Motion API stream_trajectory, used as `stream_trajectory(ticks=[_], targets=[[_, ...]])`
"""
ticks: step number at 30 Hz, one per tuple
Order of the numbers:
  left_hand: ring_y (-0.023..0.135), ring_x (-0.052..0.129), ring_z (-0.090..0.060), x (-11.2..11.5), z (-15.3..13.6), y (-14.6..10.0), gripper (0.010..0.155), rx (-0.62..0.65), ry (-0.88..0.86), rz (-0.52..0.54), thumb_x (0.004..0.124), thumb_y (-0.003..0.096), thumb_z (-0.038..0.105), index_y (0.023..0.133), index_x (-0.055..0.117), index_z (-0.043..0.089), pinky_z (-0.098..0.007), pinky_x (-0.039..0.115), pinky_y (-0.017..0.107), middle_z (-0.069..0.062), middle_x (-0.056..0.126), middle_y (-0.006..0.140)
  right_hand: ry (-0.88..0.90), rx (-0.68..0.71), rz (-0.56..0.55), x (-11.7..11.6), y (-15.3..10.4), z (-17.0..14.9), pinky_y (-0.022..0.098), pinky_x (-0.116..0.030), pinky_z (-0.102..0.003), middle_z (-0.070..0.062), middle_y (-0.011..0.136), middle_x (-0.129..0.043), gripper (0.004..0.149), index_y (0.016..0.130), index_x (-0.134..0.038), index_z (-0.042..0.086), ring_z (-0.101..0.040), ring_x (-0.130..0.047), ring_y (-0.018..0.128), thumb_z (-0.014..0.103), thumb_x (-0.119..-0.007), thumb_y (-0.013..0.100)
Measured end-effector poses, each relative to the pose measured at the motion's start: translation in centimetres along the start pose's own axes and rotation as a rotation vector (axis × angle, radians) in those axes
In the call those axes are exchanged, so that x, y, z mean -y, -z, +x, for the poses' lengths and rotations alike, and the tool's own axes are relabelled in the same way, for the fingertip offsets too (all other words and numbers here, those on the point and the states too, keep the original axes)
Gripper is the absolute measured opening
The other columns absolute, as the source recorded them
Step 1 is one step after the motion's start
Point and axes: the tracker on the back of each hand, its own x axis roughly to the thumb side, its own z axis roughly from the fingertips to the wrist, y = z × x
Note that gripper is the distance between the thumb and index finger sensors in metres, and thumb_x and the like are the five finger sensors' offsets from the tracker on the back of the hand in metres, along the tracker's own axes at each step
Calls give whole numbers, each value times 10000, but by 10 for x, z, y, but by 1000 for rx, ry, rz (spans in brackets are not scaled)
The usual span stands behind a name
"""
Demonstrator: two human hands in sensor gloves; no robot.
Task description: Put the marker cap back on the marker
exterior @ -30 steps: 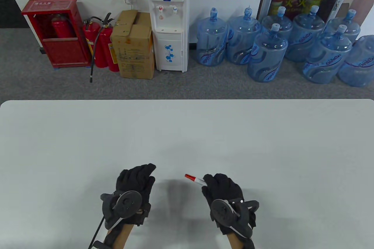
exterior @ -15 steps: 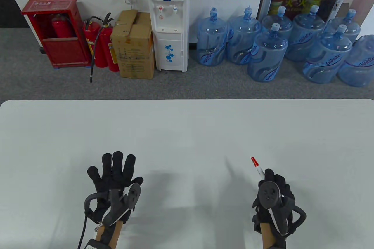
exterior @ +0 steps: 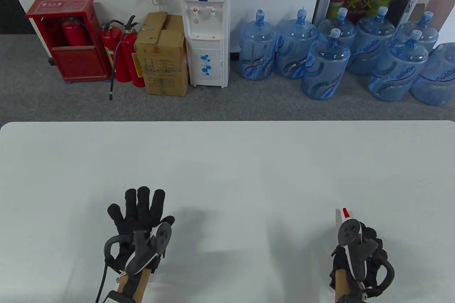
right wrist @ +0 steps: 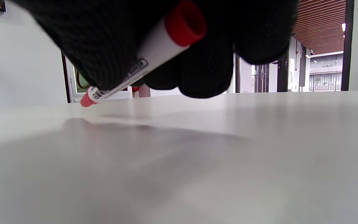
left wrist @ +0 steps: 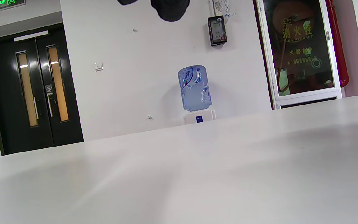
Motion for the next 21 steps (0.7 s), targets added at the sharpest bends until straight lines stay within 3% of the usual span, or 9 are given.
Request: stream_trajectory(ticks=[21], targets=[[1183, 249, -420, 0, 1, 1, 767, -14, 14, -29, 415, 444, 663, 1129, 202, 391, -751, 183, 691, -96, 312, 1277, -92, -31, 108, -2, 1, -4, 627, -733, -541, 11, 799, -941, 506, 860, -867, 258, -201, -989, 632, 438, -864, 388]])
